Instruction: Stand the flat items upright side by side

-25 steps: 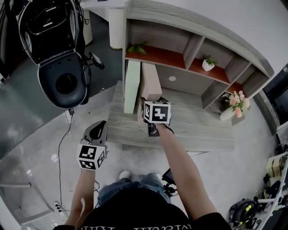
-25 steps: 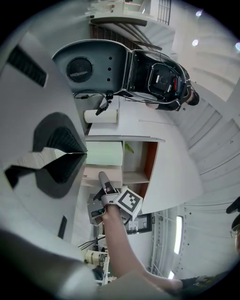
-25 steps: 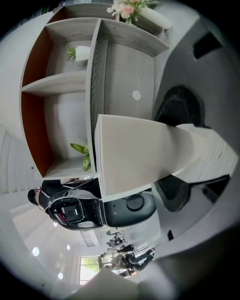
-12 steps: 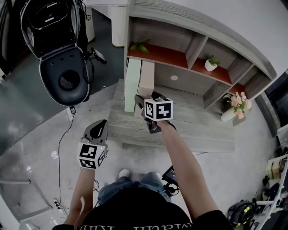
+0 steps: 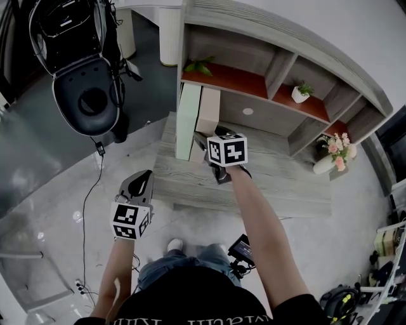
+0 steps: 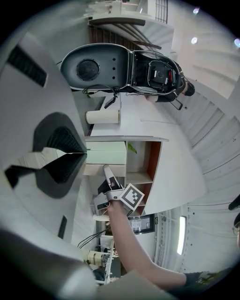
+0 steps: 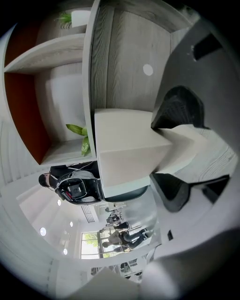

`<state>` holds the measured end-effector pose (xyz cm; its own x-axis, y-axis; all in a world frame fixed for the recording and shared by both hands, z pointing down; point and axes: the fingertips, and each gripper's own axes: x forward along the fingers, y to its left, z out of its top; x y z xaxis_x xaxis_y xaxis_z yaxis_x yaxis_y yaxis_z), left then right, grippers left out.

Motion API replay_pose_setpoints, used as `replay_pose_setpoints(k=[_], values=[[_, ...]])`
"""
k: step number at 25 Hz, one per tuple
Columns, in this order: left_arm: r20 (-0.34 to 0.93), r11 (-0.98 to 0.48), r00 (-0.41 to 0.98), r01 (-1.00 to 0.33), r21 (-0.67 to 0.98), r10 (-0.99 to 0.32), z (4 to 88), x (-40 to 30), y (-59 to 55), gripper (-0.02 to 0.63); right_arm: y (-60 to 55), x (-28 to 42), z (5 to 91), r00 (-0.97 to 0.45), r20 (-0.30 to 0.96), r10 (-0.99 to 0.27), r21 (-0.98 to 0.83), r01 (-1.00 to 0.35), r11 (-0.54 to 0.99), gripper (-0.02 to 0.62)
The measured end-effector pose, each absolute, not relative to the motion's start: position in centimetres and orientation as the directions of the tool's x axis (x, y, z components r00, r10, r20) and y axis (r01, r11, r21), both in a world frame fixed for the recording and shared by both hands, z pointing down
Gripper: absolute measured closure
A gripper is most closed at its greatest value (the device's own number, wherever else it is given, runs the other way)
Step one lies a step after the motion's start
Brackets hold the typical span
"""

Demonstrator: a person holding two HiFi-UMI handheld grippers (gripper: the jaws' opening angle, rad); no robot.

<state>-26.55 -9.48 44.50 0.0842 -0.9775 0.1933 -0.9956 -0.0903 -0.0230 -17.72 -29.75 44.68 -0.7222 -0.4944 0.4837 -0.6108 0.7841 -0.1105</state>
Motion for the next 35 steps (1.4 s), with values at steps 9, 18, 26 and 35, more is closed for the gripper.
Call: replay_pose_setpoints(k=[9, 18, 26, 35], values=[[0.203, -0.081, 0.077, -0.997, -0.011, -0.976, 44.6, -26.3, -10.5, 0.592, -31.1, -17.7, 44.7, -0.744, 0.488, -0.456, -0.123, -0.576, 0.808, 0.267], [0.176, -0.063, 0.058, -0.998, -0.024, -0.983, 43.2, -25.1, -10.8, 0.592, -29.1, -16.5, 42.9, -0.753, 0.520, -0.404, -0.105, -0.525, 0.844, 0.227], [0.134, -0.048, 0.041, -0.998, -0.050, -0.990, 40.8, -20.5, -12.8, 0.592, -27.4, -11.9, 40.3, -0.807, 0.481, -0.342, -0.102, -0.439, 0.893, 0.229], [0.068, -0.050, 0.047, -0.997, -0.056, -0.997, 38.0, -14.5, -14.9, 0.593, -28.0, -3.8, 37.4, -0.823, 0.427, -0.374, -0.029, -0.426, 0.904, 0.471]])
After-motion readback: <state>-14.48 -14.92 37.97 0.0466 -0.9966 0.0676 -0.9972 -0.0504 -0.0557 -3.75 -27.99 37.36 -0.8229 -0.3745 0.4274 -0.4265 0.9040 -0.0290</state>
